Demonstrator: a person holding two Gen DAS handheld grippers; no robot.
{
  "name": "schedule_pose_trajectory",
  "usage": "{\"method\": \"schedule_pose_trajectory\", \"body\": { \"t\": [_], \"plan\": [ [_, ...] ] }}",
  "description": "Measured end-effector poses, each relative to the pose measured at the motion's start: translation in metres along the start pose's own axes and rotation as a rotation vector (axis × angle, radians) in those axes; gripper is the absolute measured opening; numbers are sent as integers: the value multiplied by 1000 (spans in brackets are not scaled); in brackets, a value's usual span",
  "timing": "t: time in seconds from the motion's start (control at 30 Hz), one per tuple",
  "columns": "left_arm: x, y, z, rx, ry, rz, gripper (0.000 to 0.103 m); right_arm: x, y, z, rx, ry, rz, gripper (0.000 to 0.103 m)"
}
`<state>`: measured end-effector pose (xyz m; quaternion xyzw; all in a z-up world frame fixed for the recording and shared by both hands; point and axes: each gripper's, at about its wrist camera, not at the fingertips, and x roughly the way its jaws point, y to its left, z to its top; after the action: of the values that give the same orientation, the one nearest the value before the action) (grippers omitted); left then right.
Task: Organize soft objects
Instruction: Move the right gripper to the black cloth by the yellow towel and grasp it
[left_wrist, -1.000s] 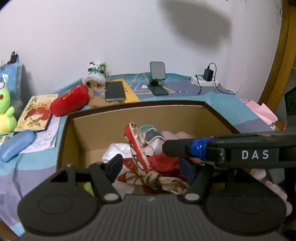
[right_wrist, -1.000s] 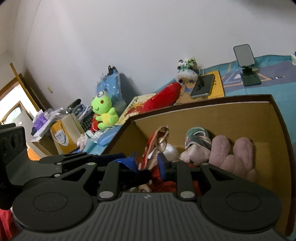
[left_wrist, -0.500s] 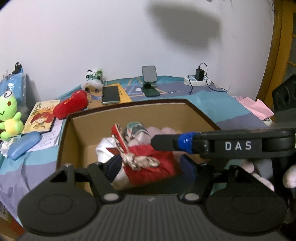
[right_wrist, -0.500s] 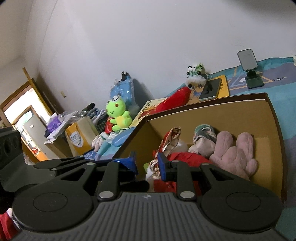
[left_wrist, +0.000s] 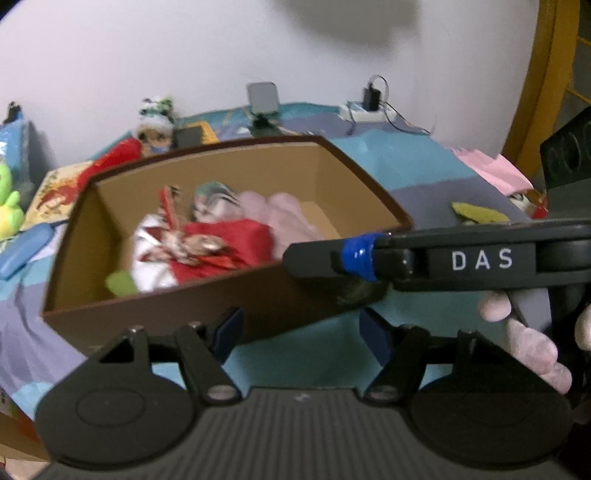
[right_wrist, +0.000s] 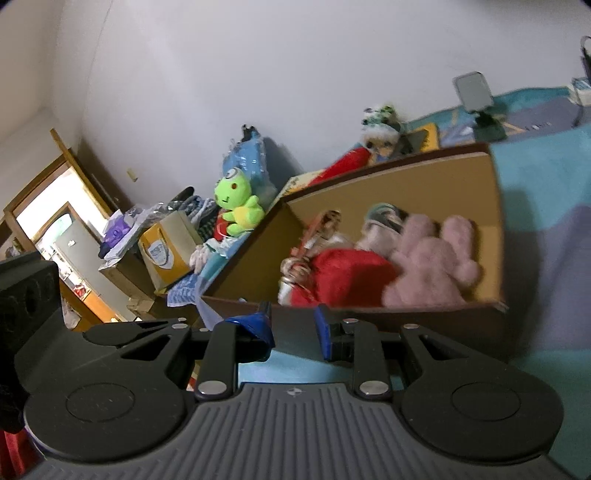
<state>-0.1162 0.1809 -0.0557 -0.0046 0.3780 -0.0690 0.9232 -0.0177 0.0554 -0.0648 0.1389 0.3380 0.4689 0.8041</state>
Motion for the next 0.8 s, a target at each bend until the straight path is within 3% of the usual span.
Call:
{"method": "schedule_pose_trajectory", "body": {
  "t": [0.23,0.8],
  "plan": [
    [26,-47,-3,43,75,-98,73,-32,-31,-12,70,-5,-62,8],
    [101,-172,25,178,149,-358,75,-136,-115,-33,219,-107,-328,11]
  ]
}}
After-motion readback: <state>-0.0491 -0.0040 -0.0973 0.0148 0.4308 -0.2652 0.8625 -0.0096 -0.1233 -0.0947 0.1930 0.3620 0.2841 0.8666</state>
